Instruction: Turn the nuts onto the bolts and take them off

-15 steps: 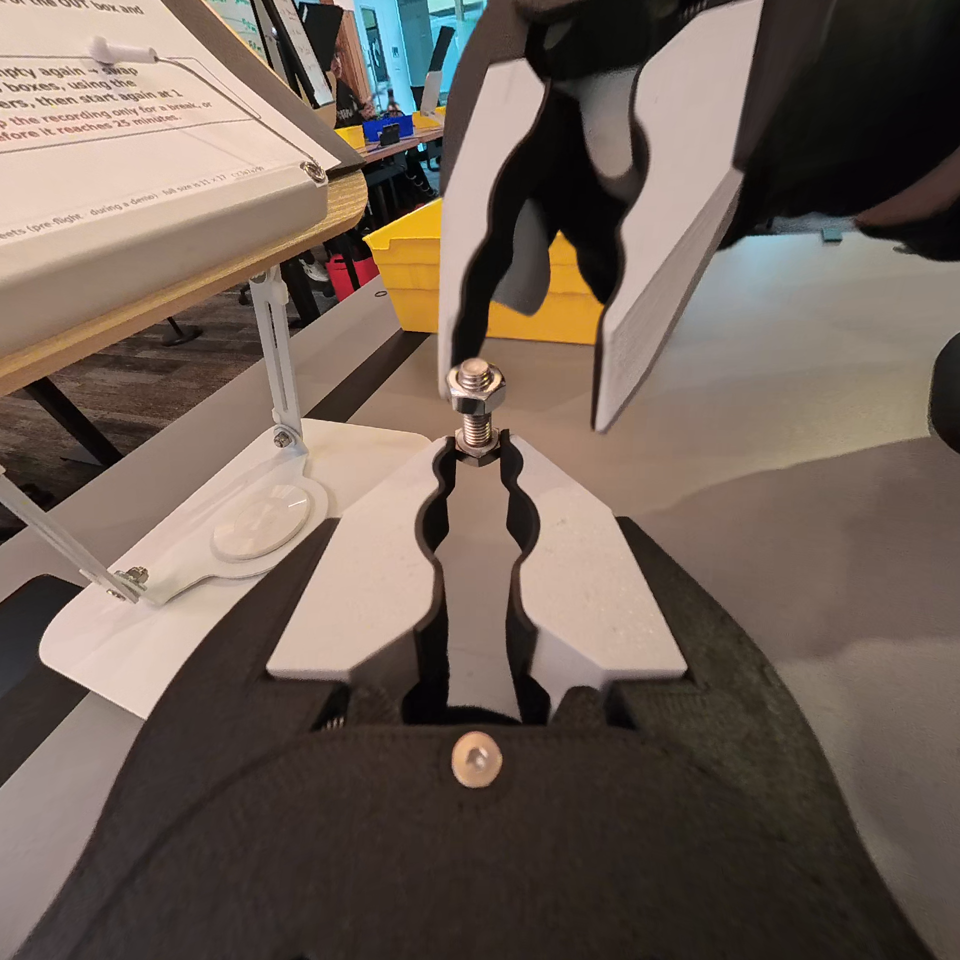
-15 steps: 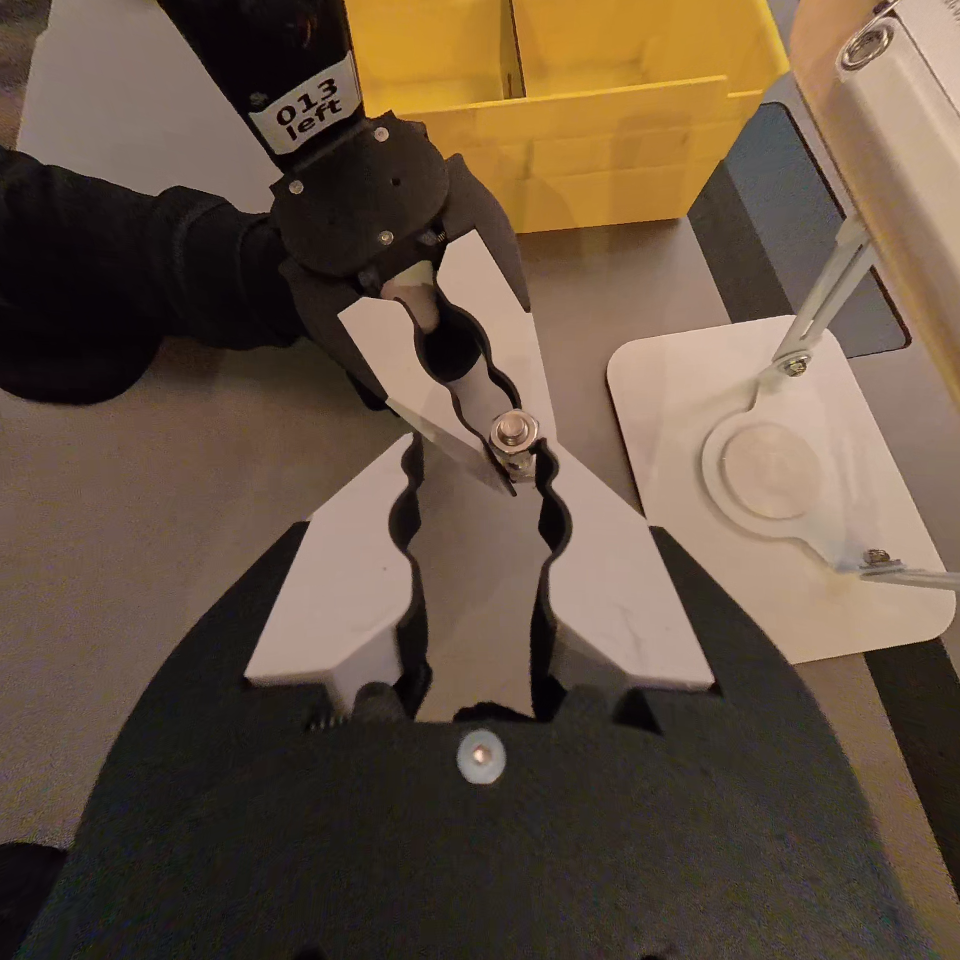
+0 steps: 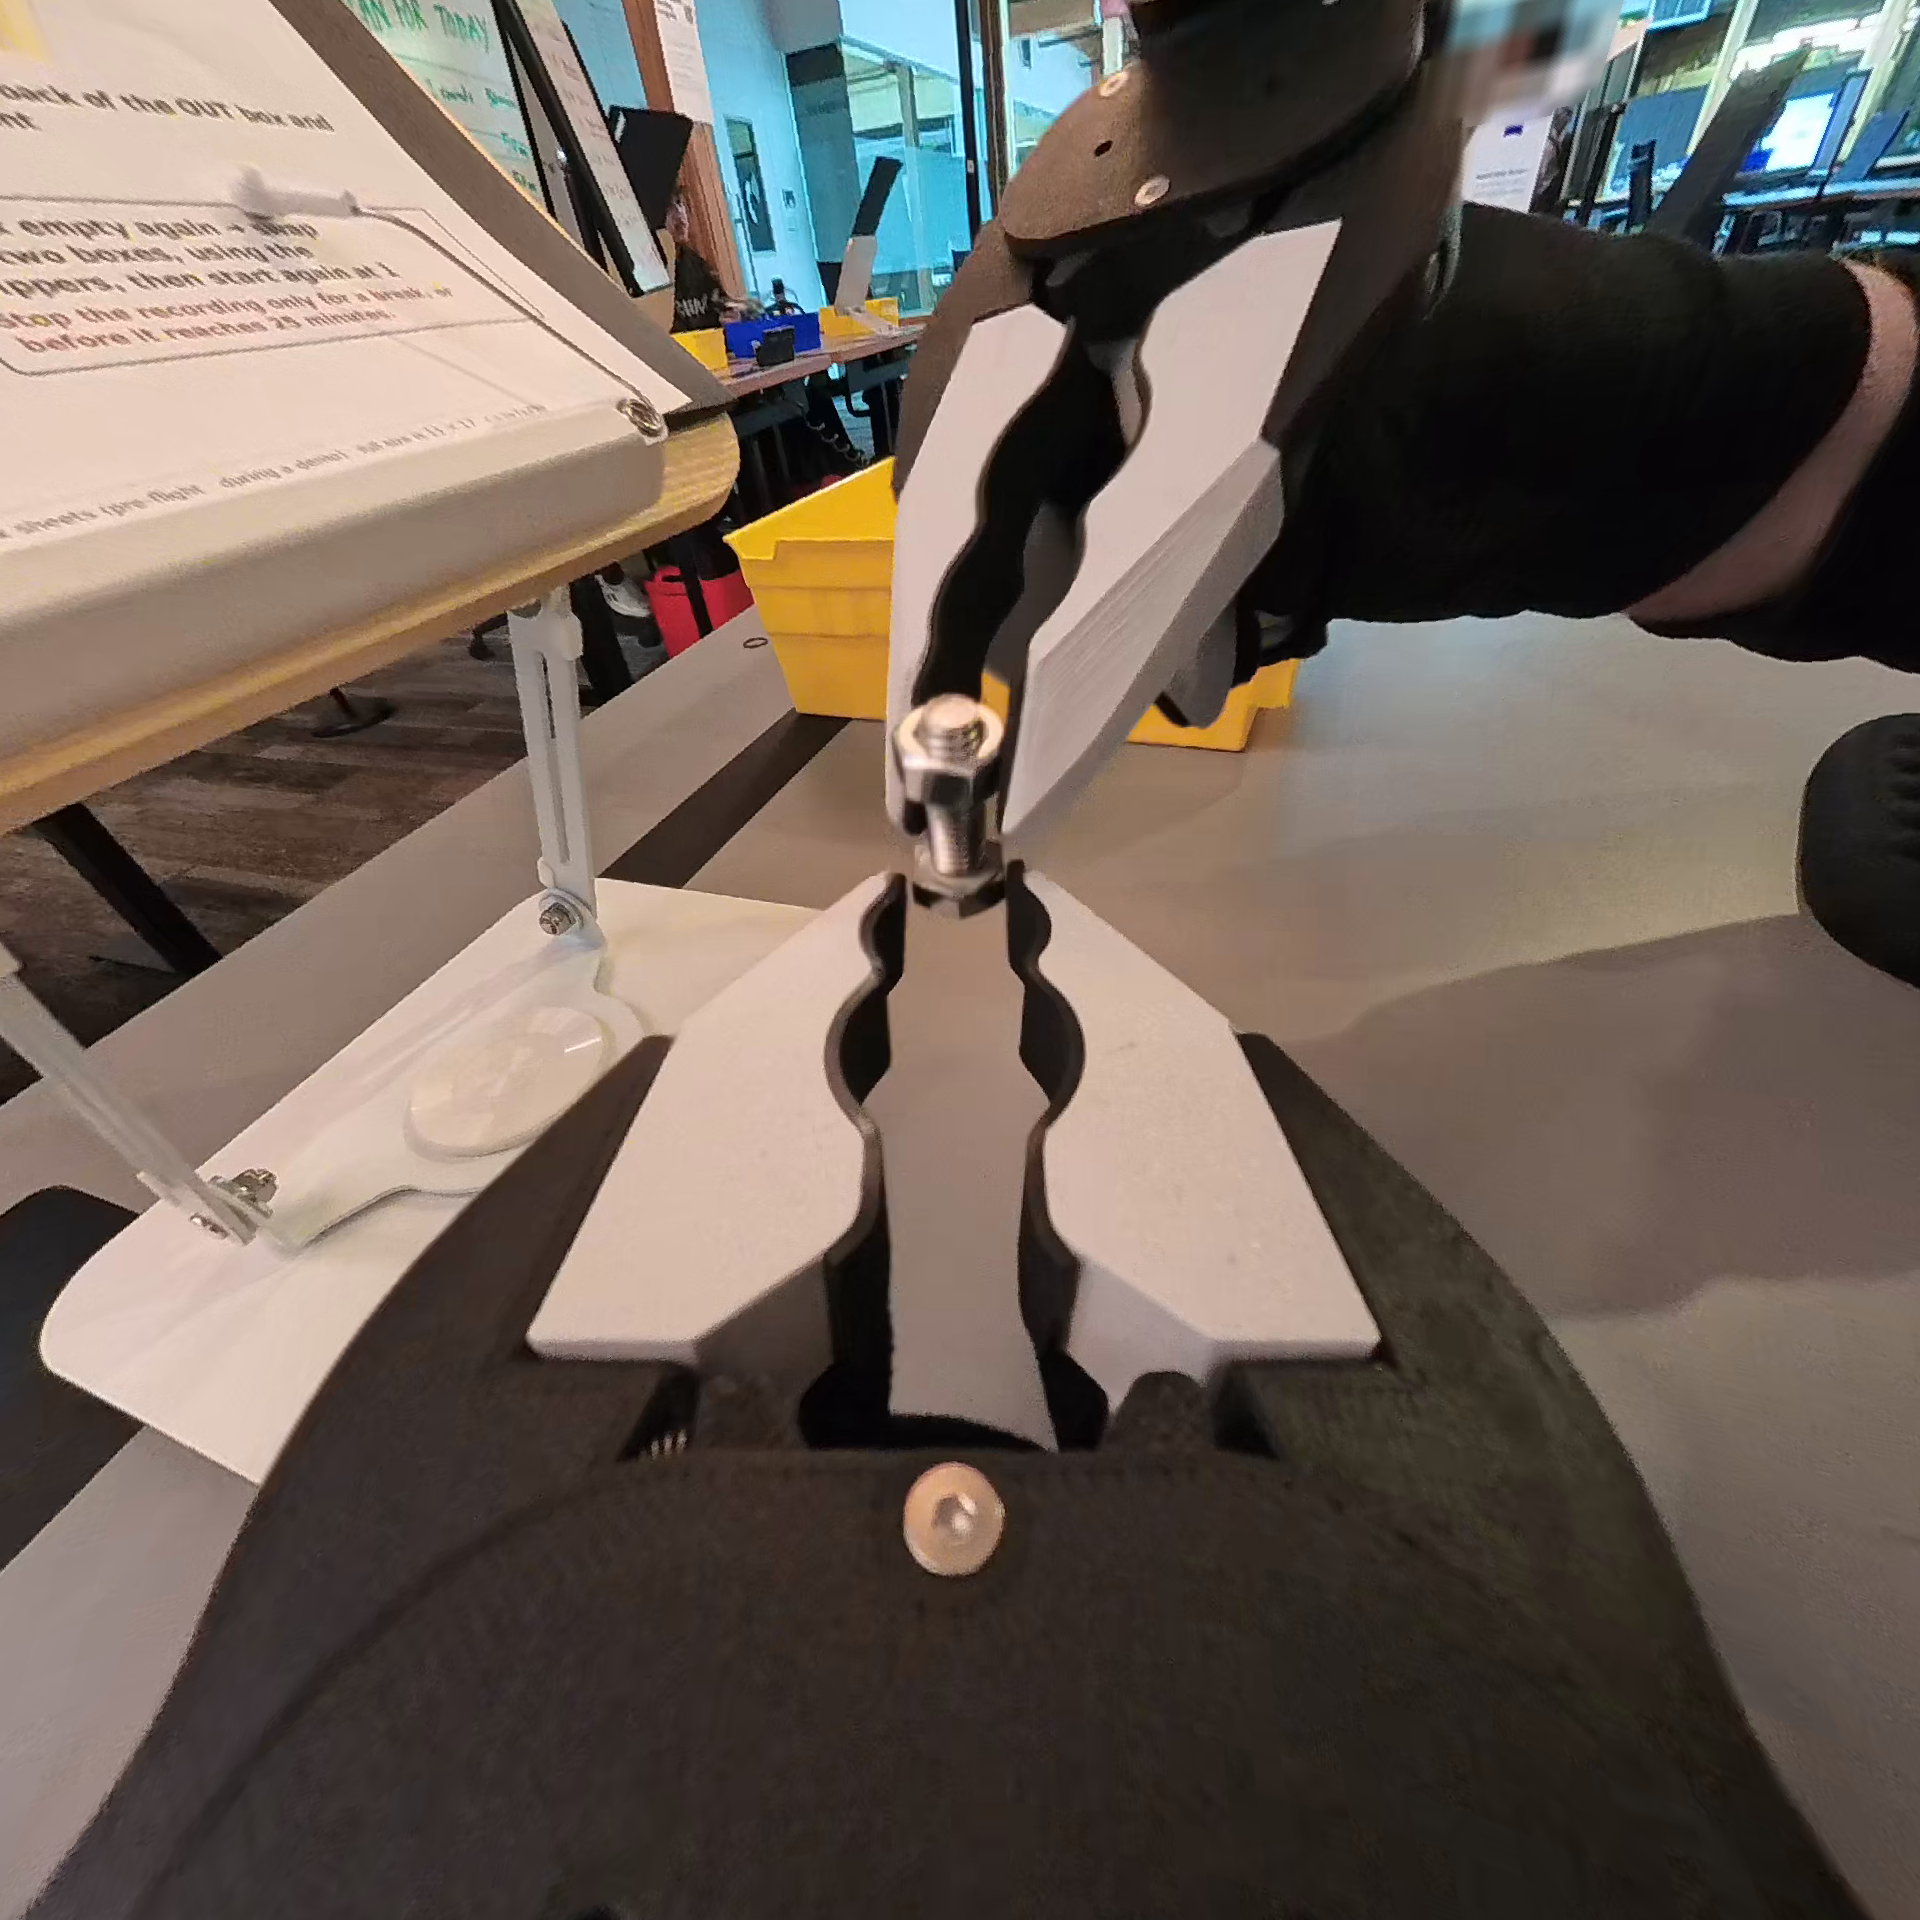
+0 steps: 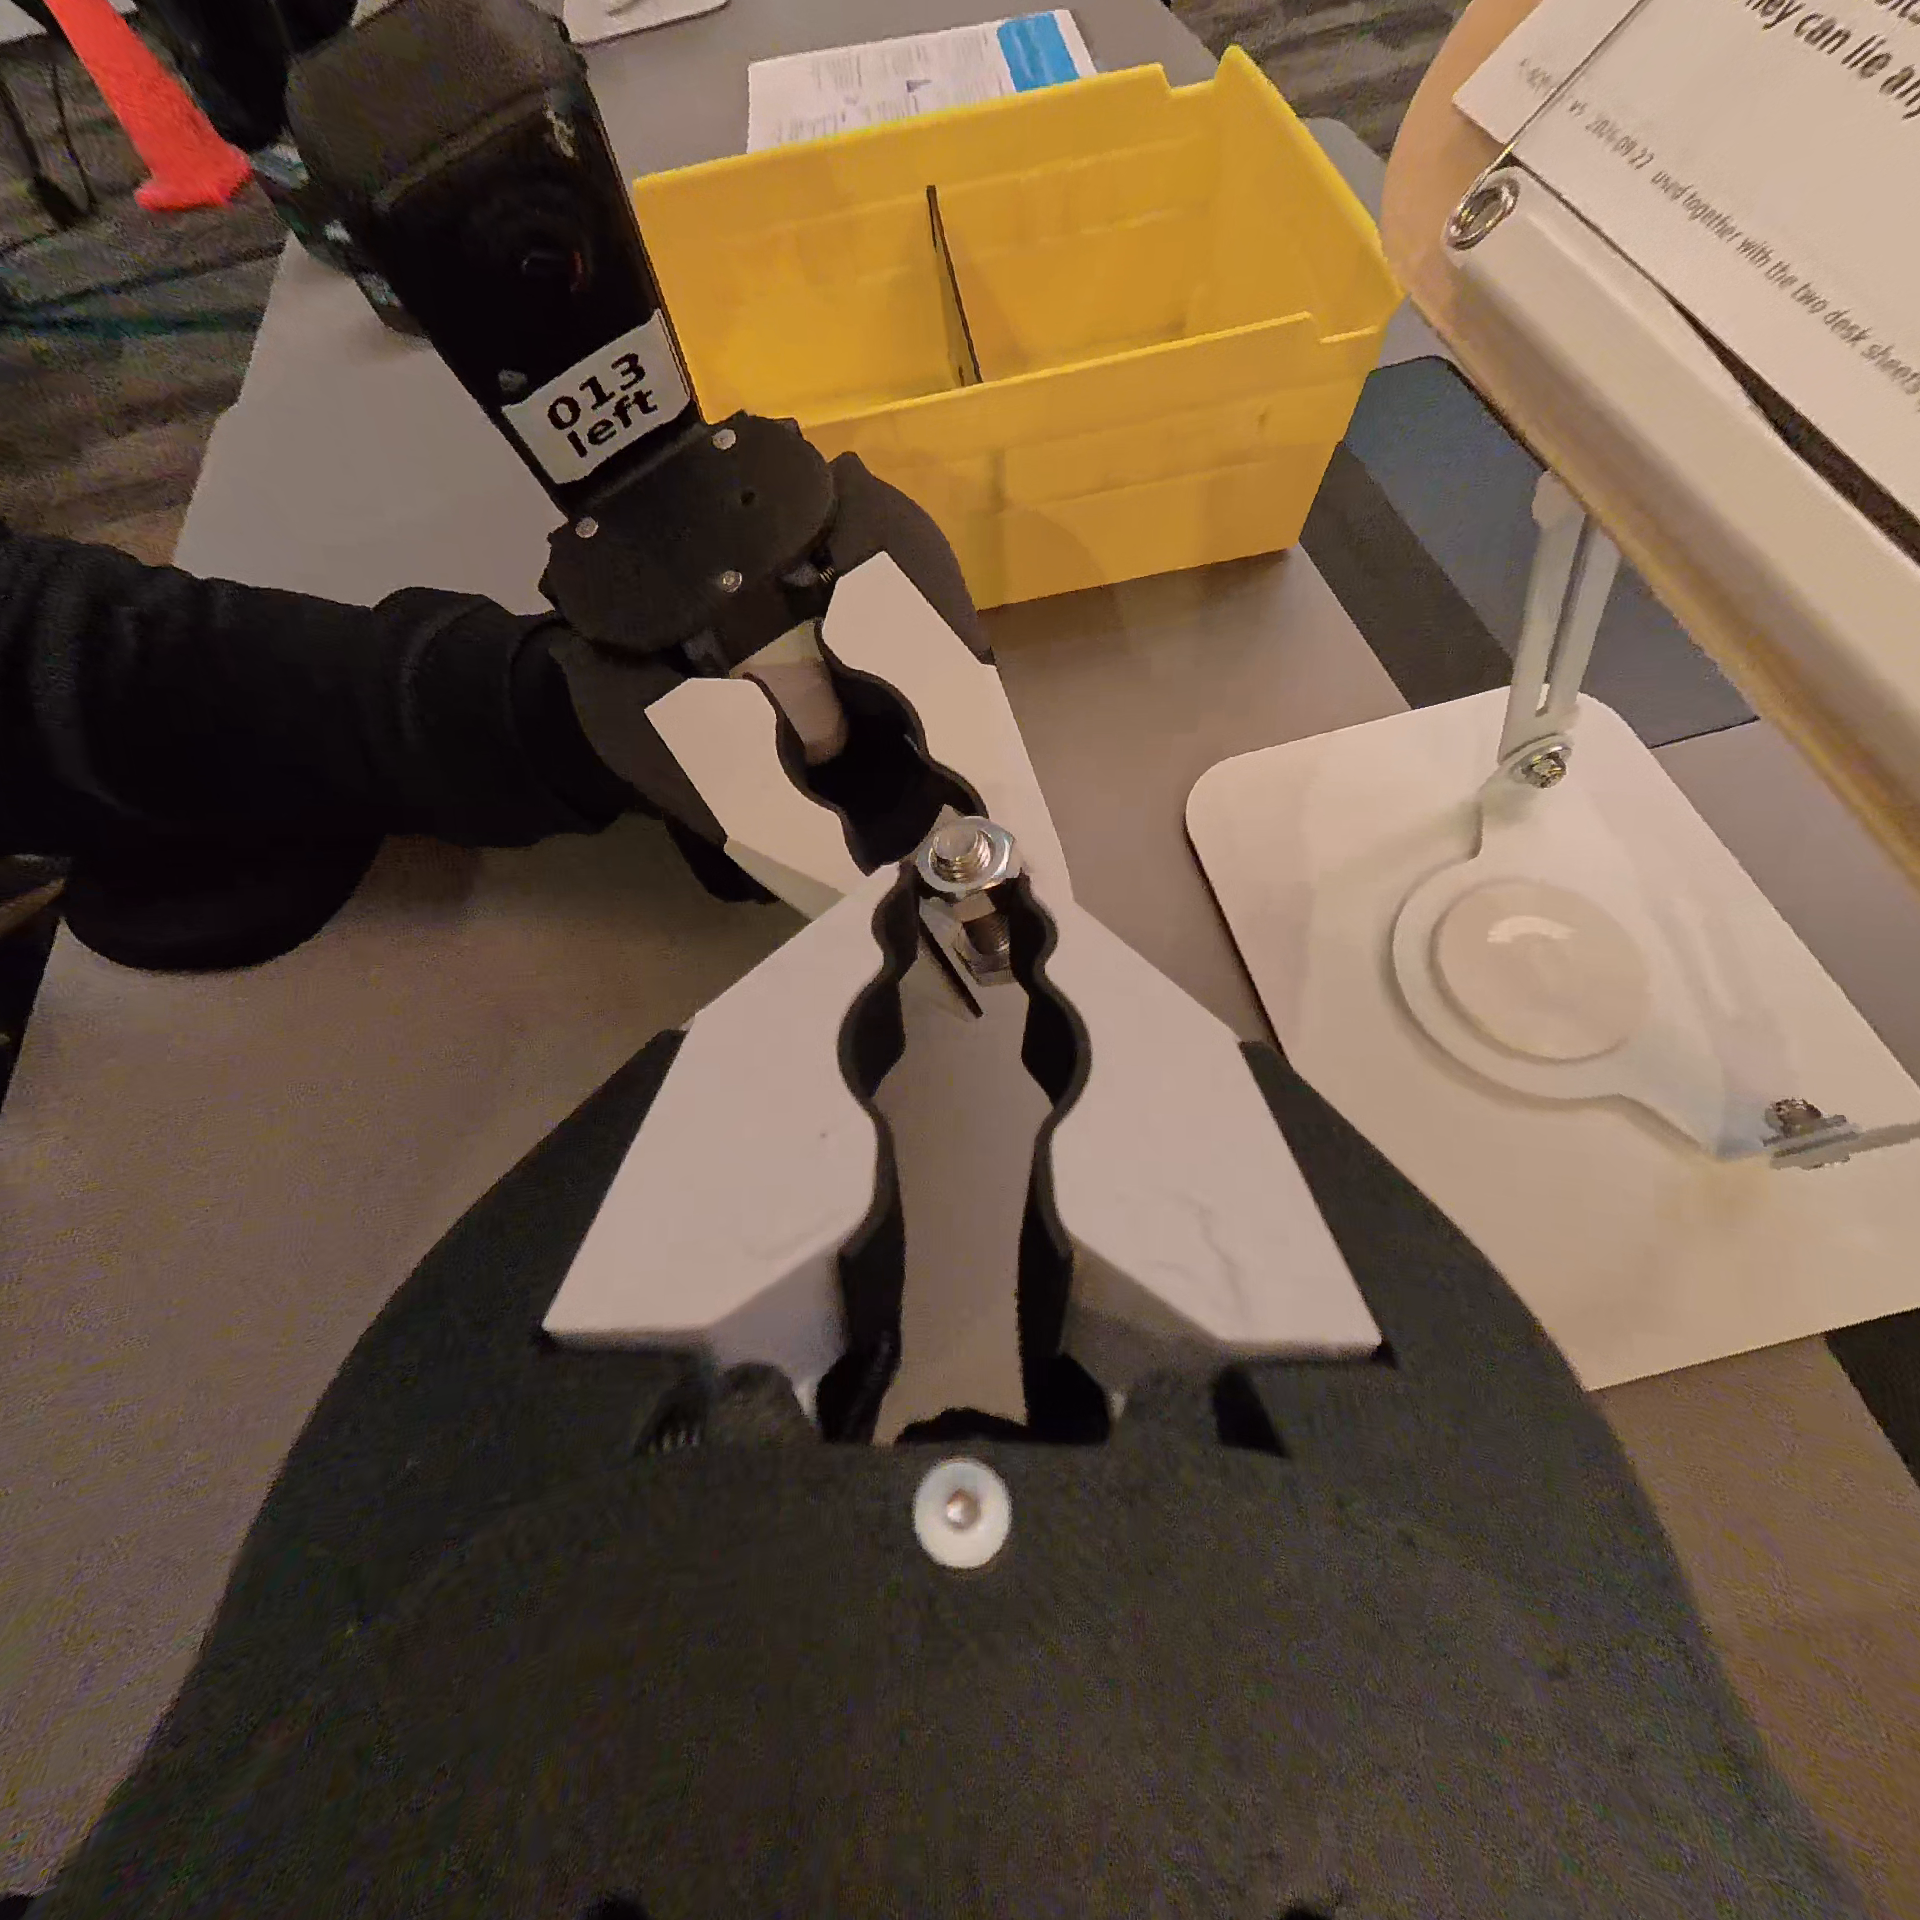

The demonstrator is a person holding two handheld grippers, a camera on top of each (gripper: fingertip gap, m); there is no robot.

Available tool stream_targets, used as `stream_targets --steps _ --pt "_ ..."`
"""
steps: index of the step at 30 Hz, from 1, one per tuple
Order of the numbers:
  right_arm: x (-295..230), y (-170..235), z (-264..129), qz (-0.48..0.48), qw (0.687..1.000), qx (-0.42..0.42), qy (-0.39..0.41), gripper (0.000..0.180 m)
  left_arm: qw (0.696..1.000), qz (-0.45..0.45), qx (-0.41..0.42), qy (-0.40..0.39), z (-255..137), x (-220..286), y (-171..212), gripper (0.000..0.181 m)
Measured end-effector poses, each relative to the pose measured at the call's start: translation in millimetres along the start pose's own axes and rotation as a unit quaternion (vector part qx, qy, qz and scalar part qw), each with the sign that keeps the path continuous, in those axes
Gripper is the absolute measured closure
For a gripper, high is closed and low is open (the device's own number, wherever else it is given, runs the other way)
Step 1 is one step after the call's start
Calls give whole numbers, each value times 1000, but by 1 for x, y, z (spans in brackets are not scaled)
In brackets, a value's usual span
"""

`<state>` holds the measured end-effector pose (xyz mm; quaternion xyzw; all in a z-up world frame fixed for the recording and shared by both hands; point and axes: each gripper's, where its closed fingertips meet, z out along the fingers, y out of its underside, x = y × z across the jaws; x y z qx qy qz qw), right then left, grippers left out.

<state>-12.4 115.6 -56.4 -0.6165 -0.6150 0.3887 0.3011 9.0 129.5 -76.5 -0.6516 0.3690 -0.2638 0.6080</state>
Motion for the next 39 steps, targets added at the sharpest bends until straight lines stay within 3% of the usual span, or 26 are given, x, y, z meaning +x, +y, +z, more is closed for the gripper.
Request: stream_targets --steps 6,12,16,19,24,29,35,39 --pt "6 -12 -33 3 999 36 28 164 1000 -6 8 -8 -1 -3 -3 151" --pt "56 -20 -149 15 983 60 174 164 1000 -6 1 -19 -1 -7 0 152" --pt "103 29 -229 76 953 -10 292 164 1000 -5 -10 -26 2 -9 5 153" --pt "129 93 -257 136 928 -97 334 164 999 -5 -16 -27 3 -9 8 153" --pt "146 183 -262 232 896 -186 330 165 999 -2 -23 -27 3 -10 12 154" --pt "153 243 -254 294 870 -257 301 165 999 0 -31 -27 5 -10 16 154" --pt "163 260 -248 308 864 -268 295 164 999 1 -37 -26 6 -10 19 154" --pt "170 247 -258 293 862 -263 319 149 999 2 -40 -24 6 -9 20 154"
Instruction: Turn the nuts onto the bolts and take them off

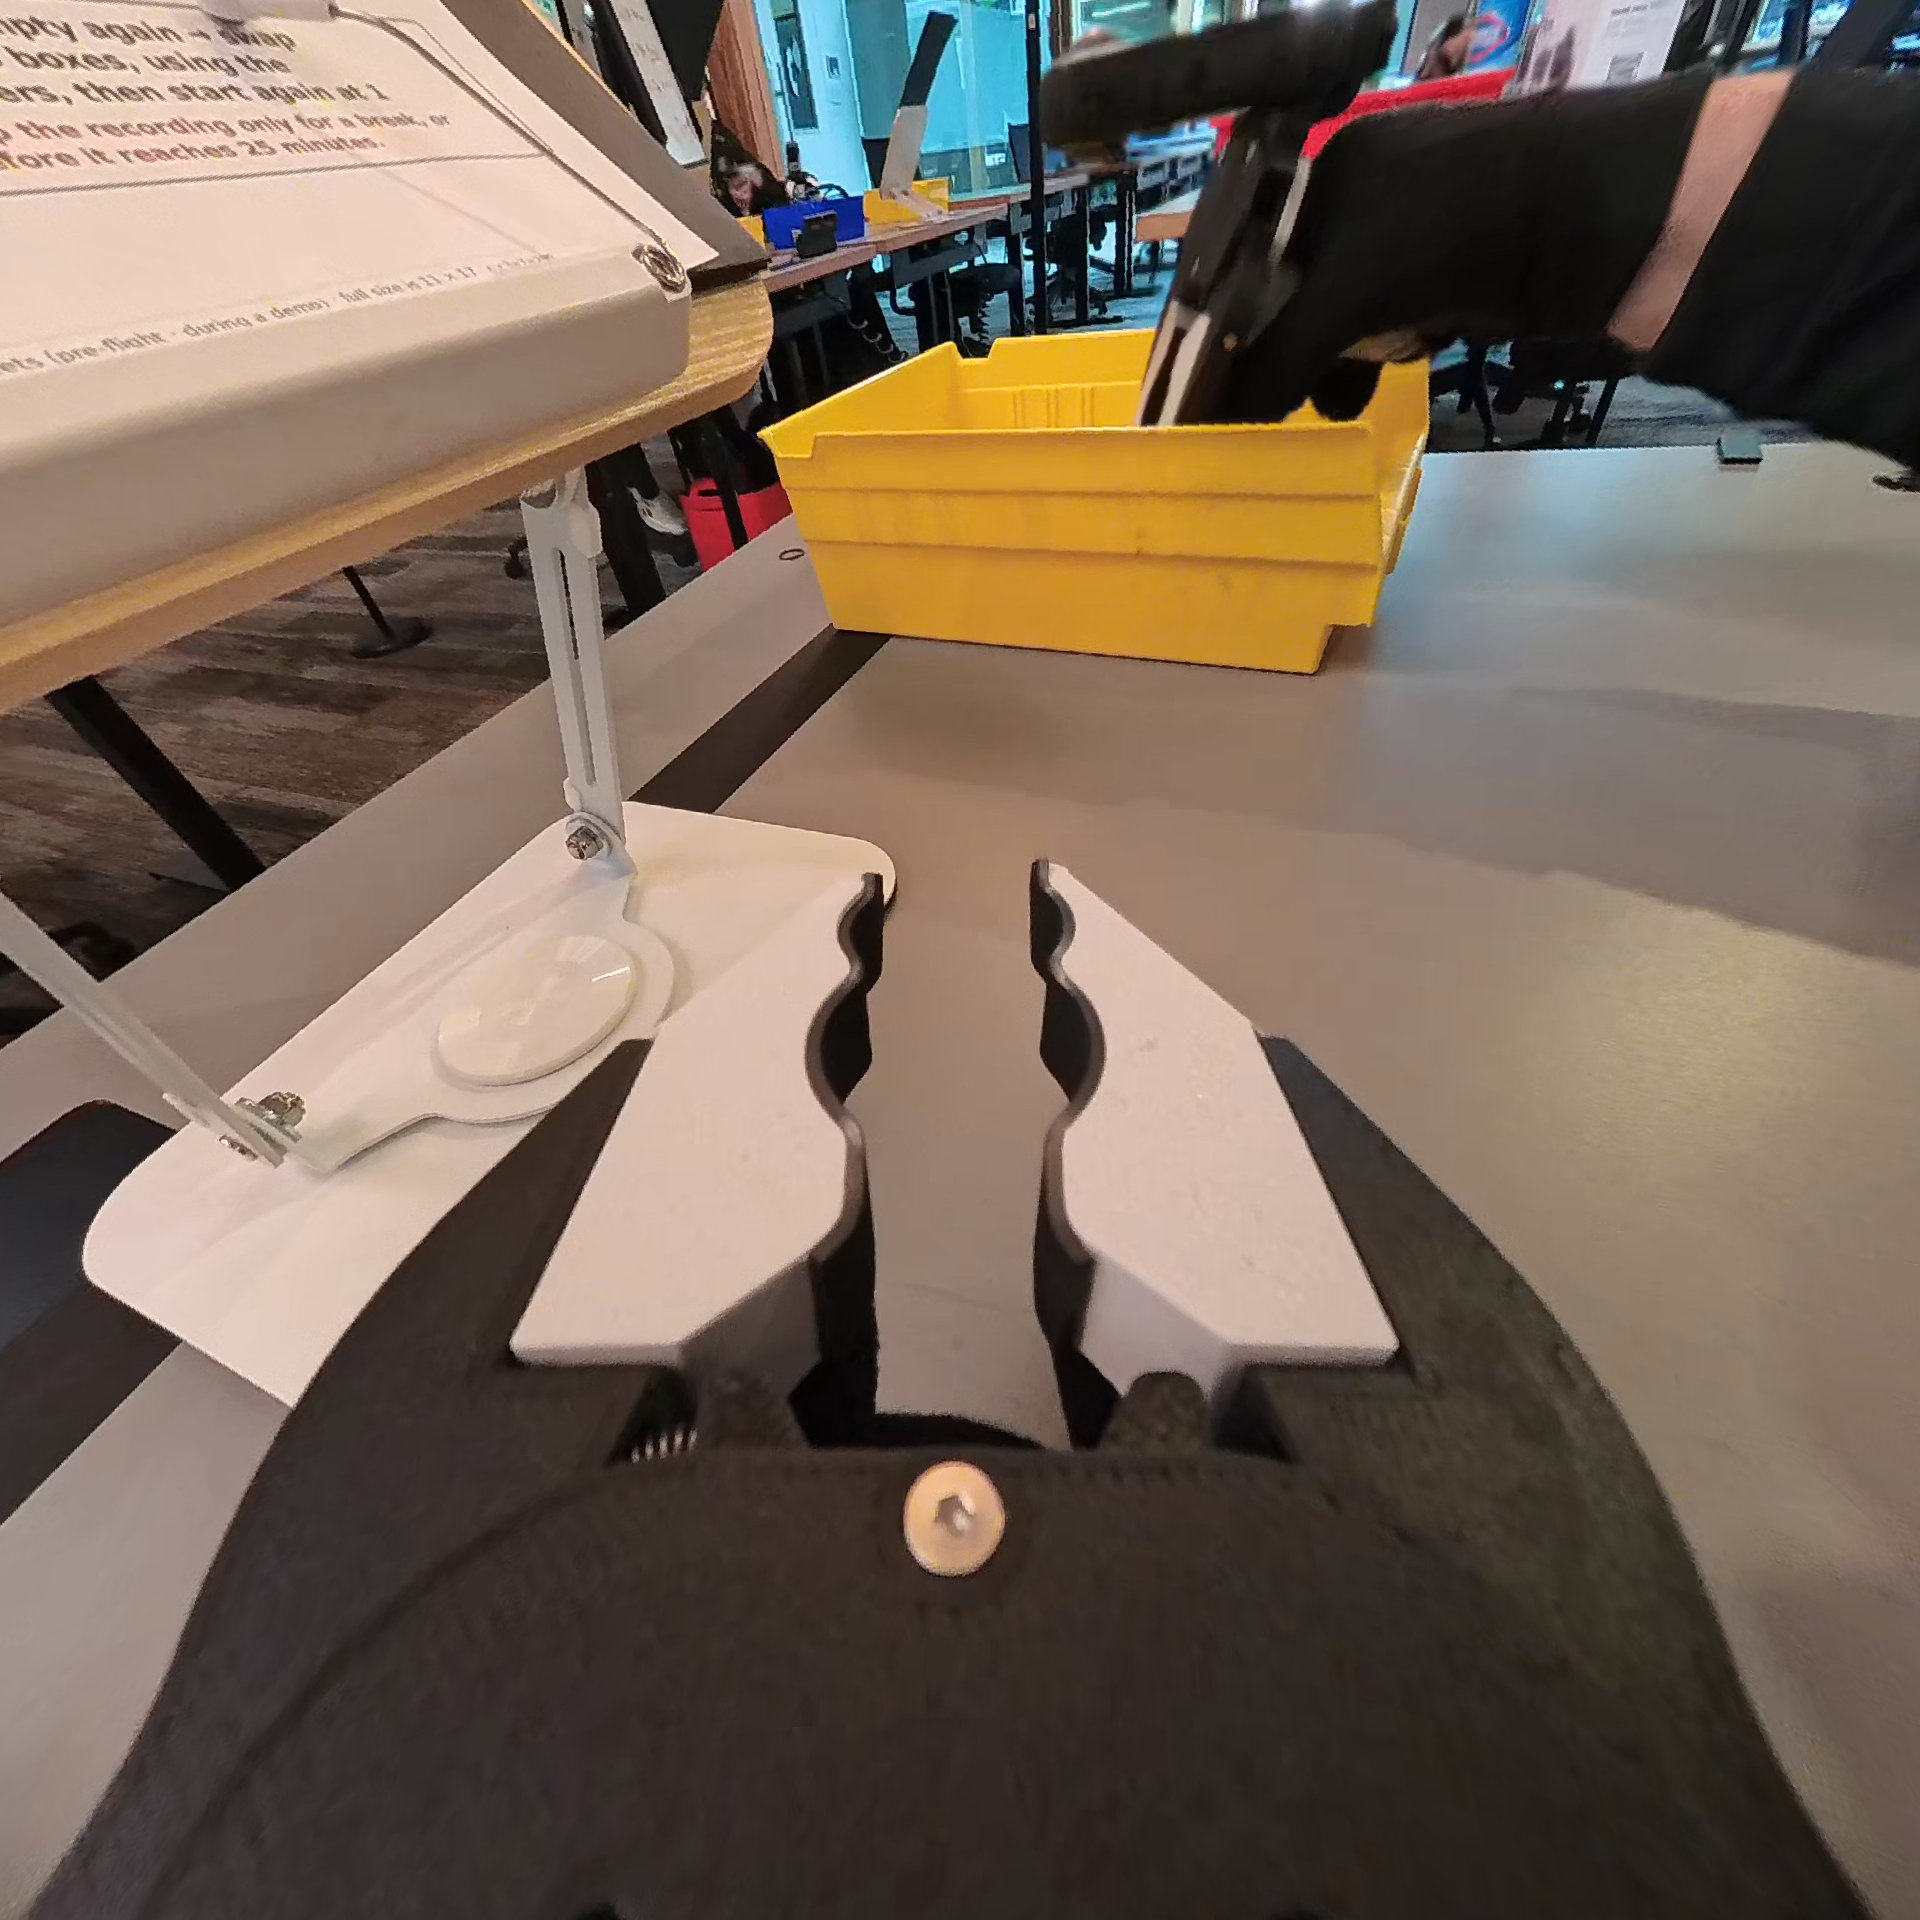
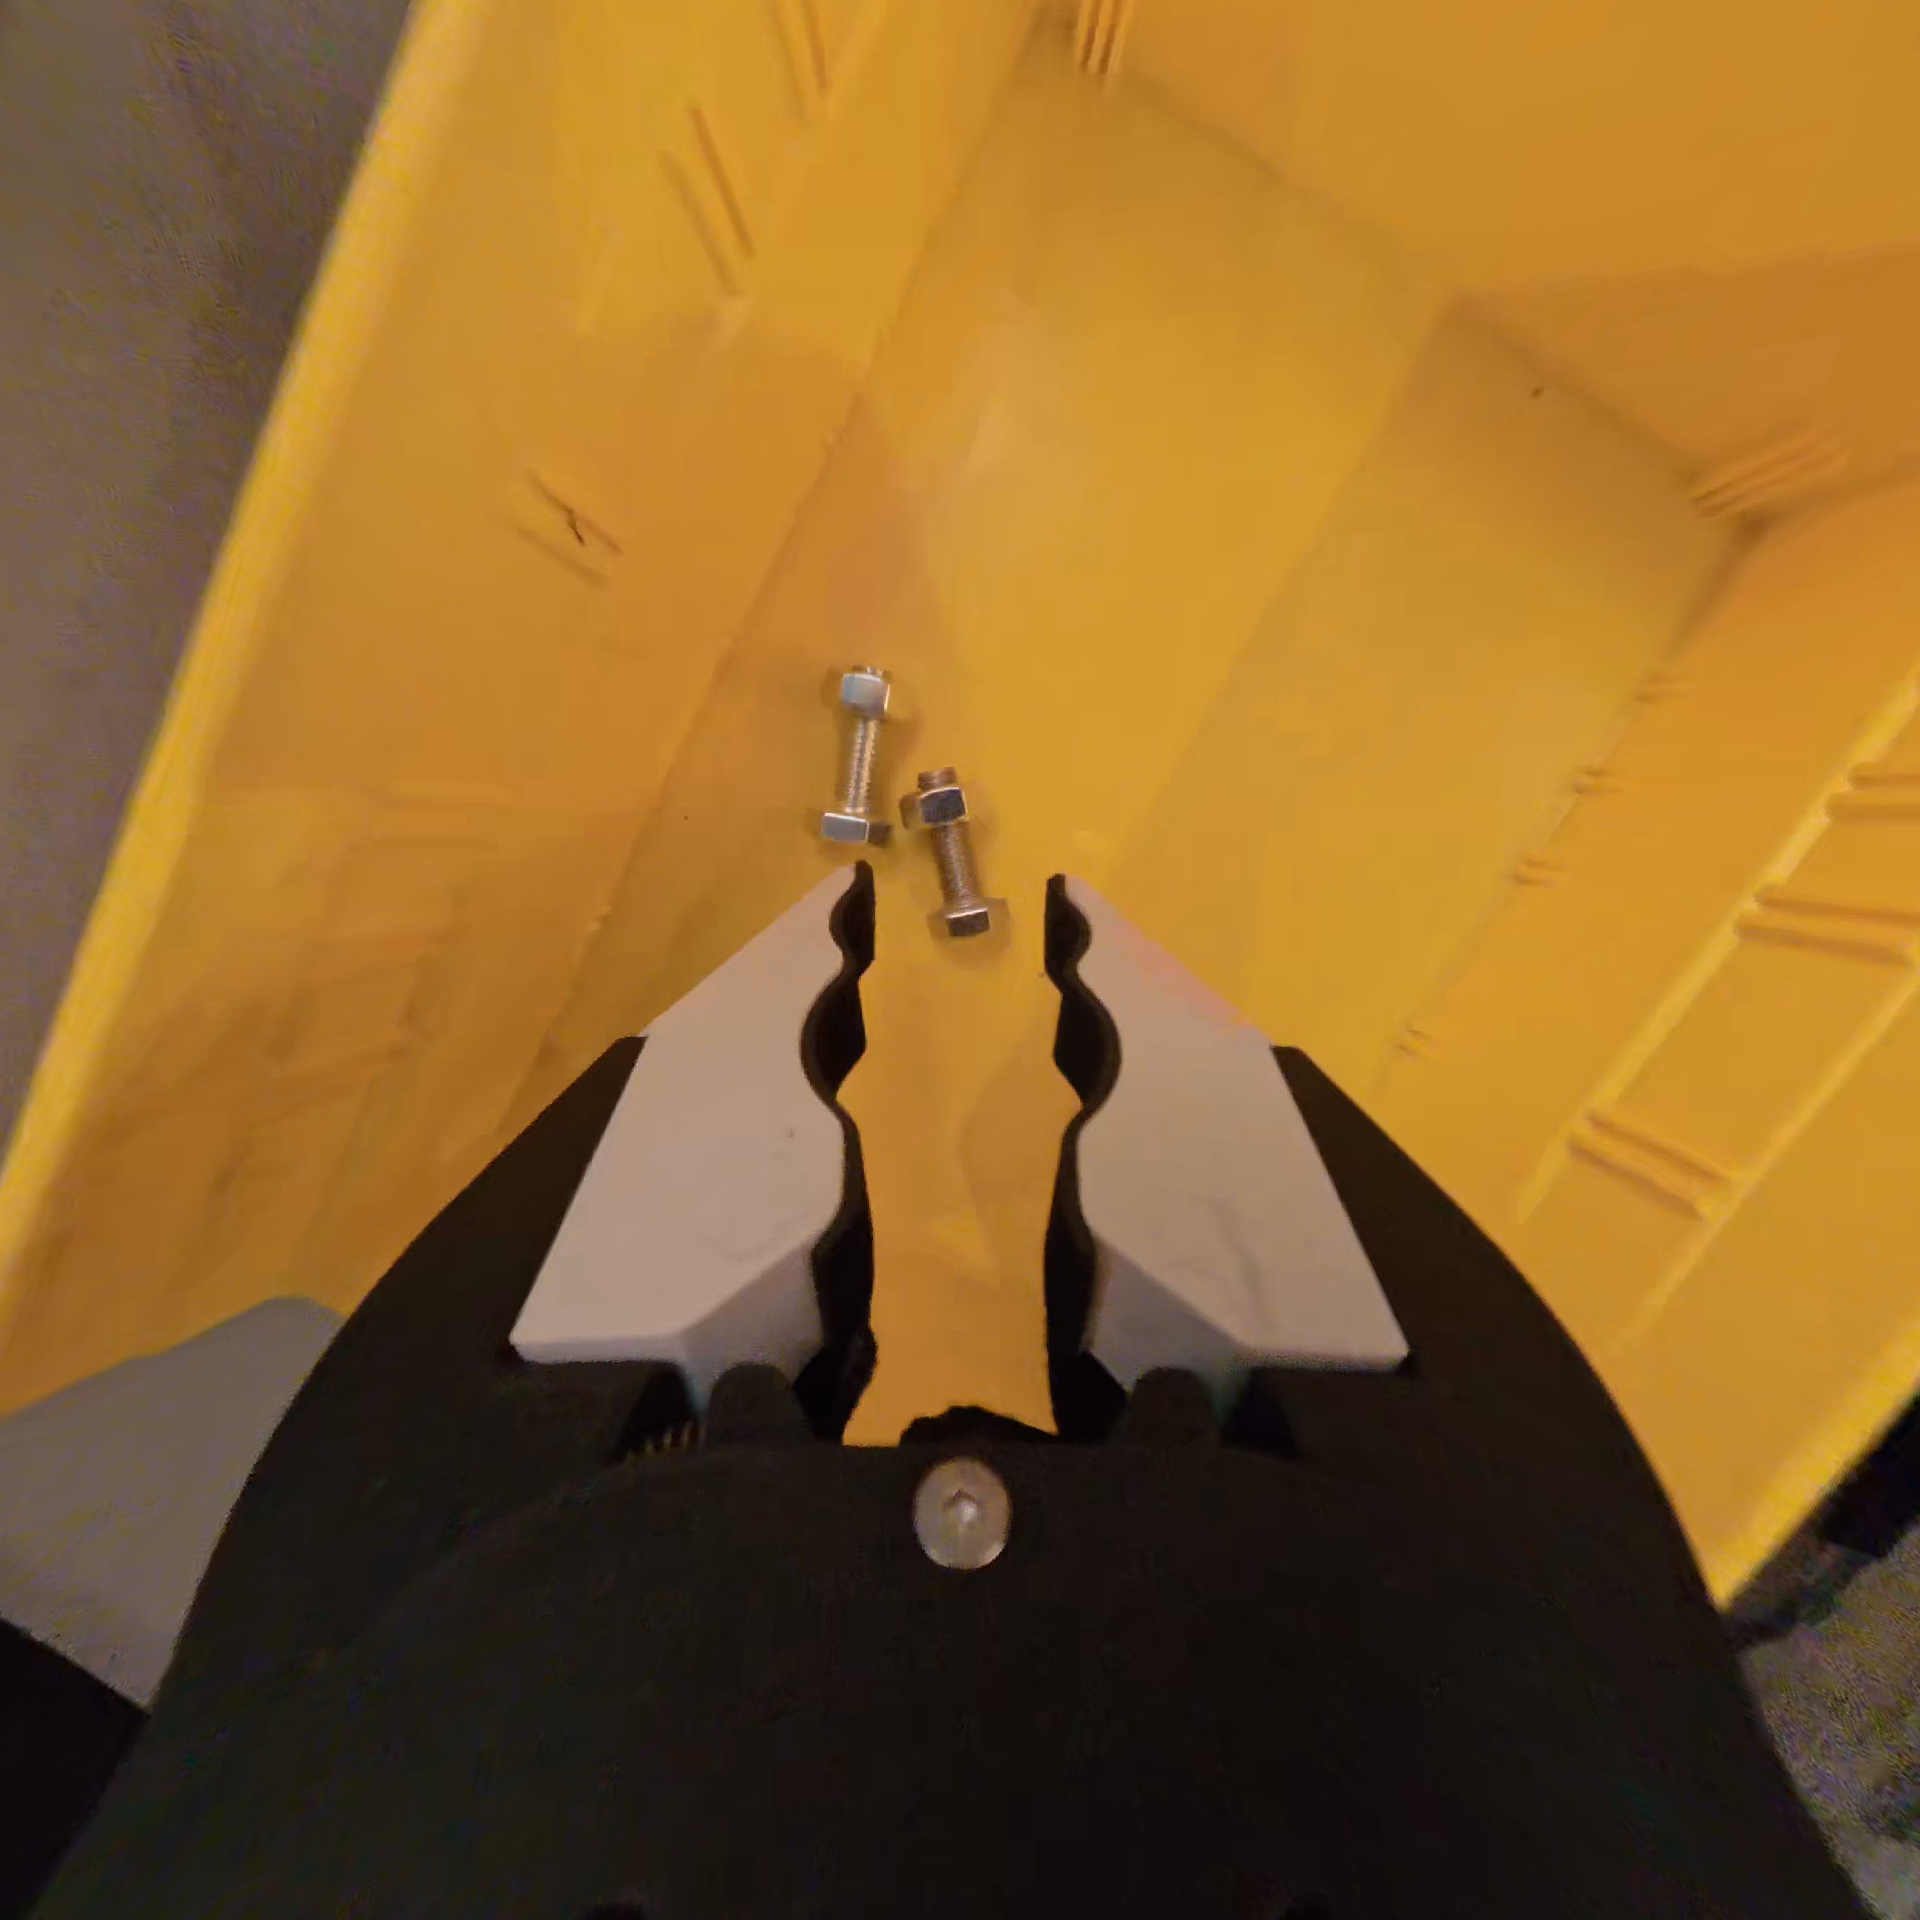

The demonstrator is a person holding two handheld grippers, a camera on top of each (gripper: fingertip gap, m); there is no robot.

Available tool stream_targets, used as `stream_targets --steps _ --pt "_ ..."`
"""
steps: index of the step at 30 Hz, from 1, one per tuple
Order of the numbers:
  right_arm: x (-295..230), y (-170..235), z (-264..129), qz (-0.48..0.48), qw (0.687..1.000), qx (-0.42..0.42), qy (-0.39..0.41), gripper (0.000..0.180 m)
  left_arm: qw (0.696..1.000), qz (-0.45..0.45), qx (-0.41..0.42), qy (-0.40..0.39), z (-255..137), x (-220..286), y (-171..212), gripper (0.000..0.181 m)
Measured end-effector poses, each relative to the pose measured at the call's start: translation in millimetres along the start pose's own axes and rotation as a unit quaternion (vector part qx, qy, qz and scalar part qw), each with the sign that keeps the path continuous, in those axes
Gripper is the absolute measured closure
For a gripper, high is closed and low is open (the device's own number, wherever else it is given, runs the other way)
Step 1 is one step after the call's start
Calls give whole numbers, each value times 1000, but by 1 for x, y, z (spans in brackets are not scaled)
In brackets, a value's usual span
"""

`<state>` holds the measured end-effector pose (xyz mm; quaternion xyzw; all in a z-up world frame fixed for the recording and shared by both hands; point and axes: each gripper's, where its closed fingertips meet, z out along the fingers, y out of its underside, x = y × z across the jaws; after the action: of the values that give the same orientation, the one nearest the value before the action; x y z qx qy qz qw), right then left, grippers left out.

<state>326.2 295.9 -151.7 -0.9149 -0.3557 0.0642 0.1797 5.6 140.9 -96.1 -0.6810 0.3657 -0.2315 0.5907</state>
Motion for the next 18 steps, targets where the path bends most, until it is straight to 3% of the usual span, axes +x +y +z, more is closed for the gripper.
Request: stream_targets --steps 4,7,10,14,16,18 --pt "-11 -39 -48 -25 997 67 27 149 1000 0 -1 0 0 -1 1 154" --pt "-49 -84 -101 -70 984 166 13 152 1000 1 -4 0 1 0 2 154" --pt "-122 -124 -161 -129 945 295 -57 159 1000 4 -9 1 3 1 4 154" --pt "-223 -138 -239 -195 851 450 -188 169 1000 14 -19 -1 3 1 7 154" --pt "-239 -137 -251 -219 830 479 -184 171 1000 19 -19 -5 2 0 6 155" --pt "-247 -136 -247 -237 830 470 -186 170 999 26 -18 -19 0 -4 1 155"
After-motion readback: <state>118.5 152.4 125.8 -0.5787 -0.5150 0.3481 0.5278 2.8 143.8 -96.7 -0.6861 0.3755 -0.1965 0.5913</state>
